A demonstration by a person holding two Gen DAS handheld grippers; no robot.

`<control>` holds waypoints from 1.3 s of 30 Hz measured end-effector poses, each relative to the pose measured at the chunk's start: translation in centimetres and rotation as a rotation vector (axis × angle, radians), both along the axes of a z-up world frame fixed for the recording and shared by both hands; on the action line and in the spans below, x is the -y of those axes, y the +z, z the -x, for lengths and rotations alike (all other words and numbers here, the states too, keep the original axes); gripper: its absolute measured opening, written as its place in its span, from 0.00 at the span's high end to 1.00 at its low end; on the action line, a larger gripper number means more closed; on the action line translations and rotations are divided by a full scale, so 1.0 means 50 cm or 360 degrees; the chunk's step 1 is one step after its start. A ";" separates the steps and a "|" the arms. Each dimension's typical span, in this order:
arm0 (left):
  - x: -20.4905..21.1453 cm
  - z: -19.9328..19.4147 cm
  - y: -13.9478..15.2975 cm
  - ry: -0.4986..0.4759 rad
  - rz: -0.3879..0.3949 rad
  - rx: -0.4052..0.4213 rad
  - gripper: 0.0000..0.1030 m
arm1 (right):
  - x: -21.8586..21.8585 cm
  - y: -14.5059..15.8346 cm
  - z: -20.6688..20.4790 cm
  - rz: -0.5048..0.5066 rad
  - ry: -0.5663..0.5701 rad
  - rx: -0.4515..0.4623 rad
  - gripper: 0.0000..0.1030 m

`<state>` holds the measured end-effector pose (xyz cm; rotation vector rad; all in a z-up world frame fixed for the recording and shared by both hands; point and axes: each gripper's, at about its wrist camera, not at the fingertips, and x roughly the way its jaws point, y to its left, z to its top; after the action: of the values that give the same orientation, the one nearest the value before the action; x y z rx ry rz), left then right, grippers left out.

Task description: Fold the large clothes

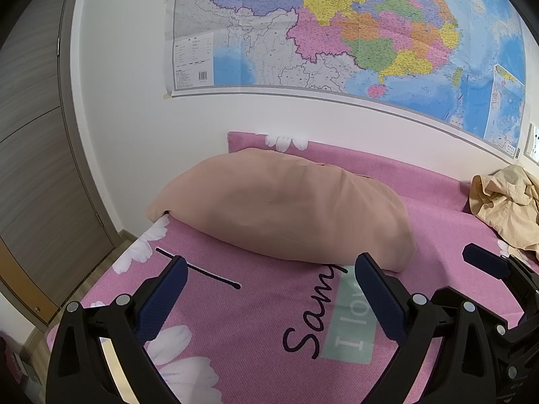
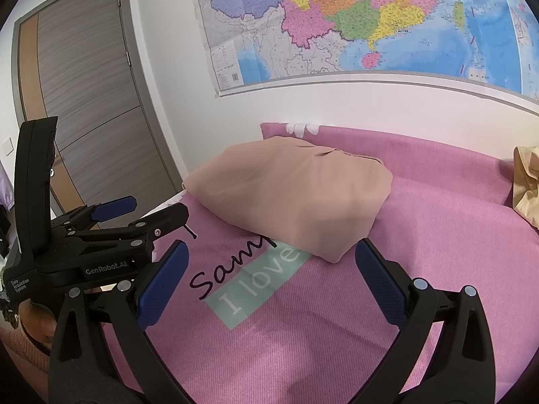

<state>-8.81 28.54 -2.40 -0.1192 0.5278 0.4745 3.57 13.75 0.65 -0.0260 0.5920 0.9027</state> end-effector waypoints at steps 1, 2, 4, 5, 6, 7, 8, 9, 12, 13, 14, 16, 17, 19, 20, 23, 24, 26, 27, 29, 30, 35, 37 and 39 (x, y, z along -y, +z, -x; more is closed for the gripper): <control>0.001 0.000 0.000 0.0001 -0.0002 0.0001 0.07 | -0.001 0.000 0.000 0.0001 0.0002 0.0000 0.05; 0.001 0.000 0.001 0.0000 -0.0002 0.0000 0.07 | -0.001 0.001 0.000 0.0002 0.0000 0.0002 0.05; 0.001 0.000 0.001 0.0001 -0.0003 0.0000 0.07 | -0.001 0.000 -0.001 0.0001 0.0004 -0.0002 0.05; 0.001 -0.001 0.001 0.0001 -0.0002 -0.0001 0.07 | -0.001 0.001 0.000 0.0000 0.0001 -0.0001 0.05; 0.001 -0.001 0.001 0.0000 -0.0001 -0.0001 0.07 | -0.001 0.001 0.000 0.0000 0.0003 0.0001 0.05; 0.001 -0.001 0.001 0.0001 -0.0002 0.0000 0.07 | -0.001 0.001 0.000 0.0000 0.0003 0.0002 0.05; 0.001 -0.001 0.001 0.0002 -0.0001 0.0000 0.07 | -0.001 0.001 0.000 -0.0001 0.0001 0.0003 0.05; 0.001 -0.001 0.001 0.0002 -0.0001 -0.0001 0.07 | -0.001 0.001 0.000 -0.0001 0.0001 0.0003 0.05; 0.003 -0.001 0.002 0.0001 -0.0003 -0.0001 0.07 | 0.000 0.000 -0.001 -0.0003 -0.0004 0.0000 0.05; 0.003 -0.001 0.001 0.0000 -0.0005 -0.0001 0.07 | 0.001 -0.001 -0.002 -0.0003 -0.0004 -0.0002 0.05; 0.003 -0.002 0.001 0.0000 -0.0004 -0.0001 0.07 | 0.001 -0.001 -0.002 -0.0004 -0.0006 0.0000 0.05; 0.003 -0.002 0.001 0.0000 -0.0002 -0.0003 0.07 | 0.001 0.000 -0.004 -0.0002 -0.0005 -0.0002 0.05; 0.003 -0.002 0.001 0.0000 -0.0002 -0.0003 0.07 | 0.001 0.000 -0.004 -0.0004 -0.0006 -0.0002 0.05; 0.003 -0.002 0.002 0.0000 -0.0003 -0.0004 0.07 | 0.001 0.000 -0.005 -0.0002 -0.0005 -0.0003 0.05; 0.003 -0.001 0.001 0.0000 -0.0004 -0.0004 0.07 | 0.001 0.000 -0.004 -0.0003 -0.0007 -0.0003 0.05; 0.003 -0.002 0.000 0.0000 -0.0004 -0.0005 0.07 | 0.002 0.000 -0.003 -0.0003 -0.0008 -0.0003 0.05; 0.003 -0.002 -0.001 0.0000 -0.0004 -0.0005 0.07 | 0.003 0.000 -0.003 -0.0004 -0.0009 -0.0005 0.05; 0.003 -0.002 -0.002 -0.0003 -0.0004 -0.0007 0.07 | 0.003 0.001 -0.003 -0.0004 -0.0006 -0.0007 0.05; 0.004 -0.001 -0.003 -0.0001 -0.0005 -0.0007 0.07 | 0.003 0.001 -0.002 -0.0004 -0.0008 -0.0006 0.05; 0.004 -0.002 -0.004 -0.0005 -0.0006 -0.0008 0.07 | 0.004 0.001 -0.003 -0.0005 -0.0006 -0.0008 0.05; 0.004 -0.001 -0.004 -0.0004 -0.0004 -0.0009 0.07 | 0.003 0.001 -0.003 -0.0006 -0.0006 -0.0007 0.05; 0.006 -0.001 -0.006 0.0001 -0.0008 -0.0011 0.07 | 0.003 -0.001 -0.004 -0.0005 -0.0007 -0.0014 0.05; 0.005 -0.001 -0.007 0.0002 -0.0007 -0.0013 0.07 | 0.003 -0.001 -0.004 -0.0006 -0.0007 -0.0016 0.05; 0.005 -0.001 -0.007 0.0003 -0.0007 -0.0014 0.07 | 0.003 -0.001 -0.003 -0.0006 -0.0009 -0.0018 0.05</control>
<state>-8.74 28.28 -2.74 -0.1136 0.5356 0.4779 3.74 13.60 0.58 -0.0161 0.6007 0.8992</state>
